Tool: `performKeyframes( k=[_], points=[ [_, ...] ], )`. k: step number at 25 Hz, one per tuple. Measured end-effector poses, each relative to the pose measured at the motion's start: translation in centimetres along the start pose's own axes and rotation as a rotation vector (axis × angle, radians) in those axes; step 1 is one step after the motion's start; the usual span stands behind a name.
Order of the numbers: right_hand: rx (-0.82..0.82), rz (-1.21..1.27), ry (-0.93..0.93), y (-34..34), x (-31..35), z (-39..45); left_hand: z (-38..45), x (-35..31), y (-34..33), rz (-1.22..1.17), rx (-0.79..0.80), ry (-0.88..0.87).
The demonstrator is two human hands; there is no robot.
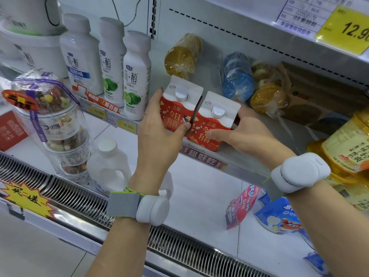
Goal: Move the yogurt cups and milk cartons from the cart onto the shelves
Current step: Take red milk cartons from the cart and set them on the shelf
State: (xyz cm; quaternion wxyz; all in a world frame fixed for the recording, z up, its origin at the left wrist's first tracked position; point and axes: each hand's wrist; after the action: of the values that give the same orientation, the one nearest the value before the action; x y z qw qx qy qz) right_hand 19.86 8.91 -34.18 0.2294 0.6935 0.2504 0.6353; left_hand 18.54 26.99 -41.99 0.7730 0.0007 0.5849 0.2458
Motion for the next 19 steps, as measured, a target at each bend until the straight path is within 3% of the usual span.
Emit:
performKeyframes(
  k=[19],
  points=[
    [-0.039,0.128,0.070,-1.4,-1.2,0.5,0.2,-0.4,-0.3,0.038,0.001,0.000]
  ],
)
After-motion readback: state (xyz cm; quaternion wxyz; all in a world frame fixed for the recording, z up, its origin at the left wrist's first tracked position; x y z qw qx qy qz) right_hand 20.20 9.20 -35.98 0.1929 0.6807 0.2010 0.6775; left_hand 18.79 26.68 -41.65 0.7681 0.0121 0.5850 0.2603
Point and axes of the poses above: each hand's wrist, its own z-axis towards the middle knuckle, its own y-axis out of the back of the hand, x = y × z, and after that the axes turned 5 degrees about z, right-handed
